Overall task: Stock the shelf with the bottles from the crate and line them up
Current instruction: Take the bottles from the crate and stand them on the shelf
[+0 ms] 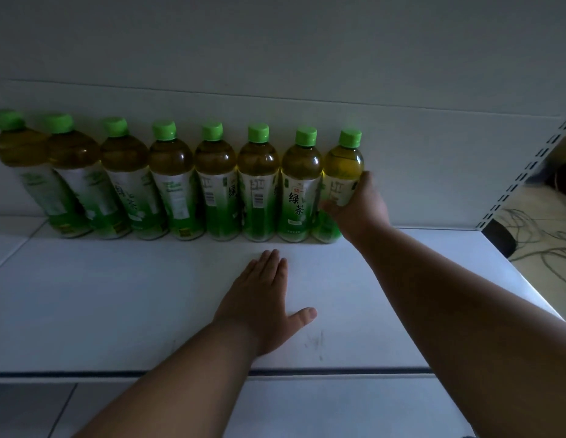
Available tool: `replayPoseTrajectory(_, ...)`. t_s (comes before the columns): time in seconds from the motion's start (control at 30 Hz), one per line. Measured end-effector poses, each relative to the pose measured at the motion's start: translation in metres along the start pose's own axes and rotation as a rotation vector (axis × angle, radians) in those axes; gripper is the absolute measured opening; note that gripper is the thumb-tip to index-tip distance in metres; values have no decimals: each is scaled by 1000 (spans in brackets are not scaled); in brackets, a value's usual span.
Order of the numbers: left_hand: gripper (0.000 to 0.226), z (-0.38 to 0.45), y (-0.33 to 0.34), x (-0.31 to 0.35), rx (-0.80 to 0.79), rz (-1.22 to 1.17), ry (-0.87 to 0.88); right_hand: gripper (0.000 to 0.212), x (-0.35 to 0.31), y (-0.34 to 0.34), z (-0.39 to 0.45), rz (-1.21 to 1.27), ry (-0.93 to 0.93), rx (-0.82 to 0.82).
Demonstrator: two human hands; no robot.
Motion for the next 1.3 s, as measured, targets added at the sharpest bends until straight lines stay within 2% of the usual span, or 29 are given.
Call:
replayPoseTrajectory(0.1,96,-16,-13,-3,8,-70,-54,88,-4,2,-34,-25,-4,41)
replayPoseTrajectory(0.27,95,-82,-42,-36,112,-120,-172,81,-45,26,-115,-84,-312,-26)
replayPoseTrajectory(0.43,98,-197,-65,-97,293,-80,-332,74,-134,71,-196,30,-575,-248)
replayPoseTrajectory(0.63,104,-376,-64,-154,352,-45,-730,66,-232,117,-315,191,-913,-477)
replayPoseTrajectory(0.8,94,-489,-60,-167,367,6,-1080,58,-276,138,-403,240,-1156,-732)
replayPoseTrajectory(1.0,100,-548,-26,-206,355,-37,-1340,58,-296,203,-479,98,-1391,-1019)
replayPoseTrajectory(1.3,100,-596,64,-294,312,-134,-1701,49,-301,347,-559,-55,-1530,-1326)
Point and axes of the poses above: each hand's wrist, its own z-axis towards the middle knuckle, its own y-axis out of the palm, x = y × z, the point moved 2 cm from there along z, towards the middle knuckle, and after that the axes turned 8 degrees about -y, right-handed, at the moved point
